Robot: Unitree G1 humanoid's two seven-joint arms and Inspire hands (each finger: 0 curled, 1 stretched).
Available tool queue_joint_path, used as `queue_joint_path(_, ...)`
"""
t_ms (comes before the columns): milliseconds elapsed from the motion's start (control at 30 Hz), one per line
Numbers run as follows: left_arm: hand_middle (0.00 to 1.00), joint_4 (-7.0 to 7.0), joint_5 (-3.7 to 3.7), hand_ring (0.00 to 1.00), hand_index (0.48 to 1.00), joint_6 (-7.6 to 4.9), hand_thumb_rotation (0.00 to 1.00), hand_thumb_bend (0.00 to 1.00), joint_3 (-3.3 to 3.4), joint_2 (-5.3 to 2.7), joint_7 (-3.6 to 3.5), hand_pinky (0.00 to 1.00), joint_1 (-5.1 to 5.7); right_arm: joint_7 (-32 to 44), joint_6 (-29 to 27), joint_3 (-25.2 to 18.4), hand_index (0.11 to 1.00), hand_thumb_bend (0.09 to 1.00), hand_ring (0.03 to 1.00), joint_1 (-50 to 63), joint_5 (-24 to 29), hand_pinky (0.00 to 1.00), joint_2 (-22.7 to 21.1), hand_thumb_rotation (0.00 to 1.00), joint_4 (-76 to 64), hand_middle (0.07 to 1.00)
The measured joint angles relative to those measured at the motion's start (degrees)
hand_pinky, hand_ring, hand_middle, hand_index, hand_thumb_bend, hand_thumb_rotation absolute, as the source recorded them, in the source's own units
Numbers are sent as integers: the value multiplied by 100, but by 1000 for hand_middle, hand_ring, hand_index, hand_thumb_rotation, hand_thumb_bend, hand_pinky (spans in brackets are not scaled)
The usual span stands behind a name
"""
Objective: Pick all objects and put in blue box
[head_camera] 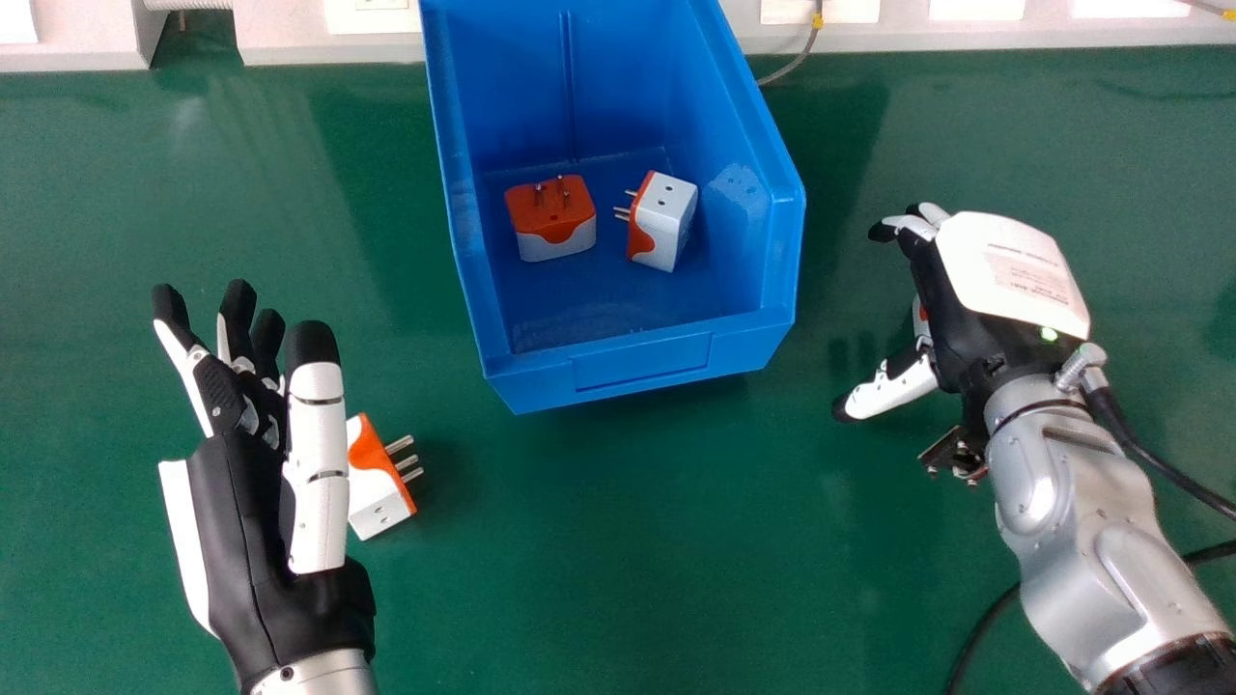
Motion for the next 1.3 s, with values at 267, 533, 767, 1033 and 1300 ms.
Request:
queue_joint_path(267, 980, -33, 2, 969, 972, 5, 710, 562, -12, 2, 12, 933, -7, -134, -64, -178, 801, 866, 850, 317, 1, 714, -177, 153, -698, 896)
queue_joint_path(533, 974, -39, 3, 964, 965, 6, 703, 568, -18, 4, 17, 926, -11, -998, -332, -405, 791, 889, 831, 558, -43, 759, -178, 203, -1037, 869)
queue_joint_path(767, 973, -38, 4, 964, 964, 5, 700, 560, -17, 4, 25, 929, -11, -1441, -424, -411, 816, 897, 909, 465, -53, 864, -177, 233, -381, 915)
queue_joint_path(1033, 968, -36, 4, 958, 959, -6, 692, 573, -16, 4, 14, 917, -11, -1488, -919, -253, 872, 920, 975, -418, 100, 962, -195, 213, 1430, 975)
queue_joint_path(1300, 974, -29, 3, 964, 966, -15, 699, 556, -16, 4, 12, 925, -10, -967, -994, 246, 913, 970, 1000, -1233, 129, 1000, -255, 215, 2543, 1000)
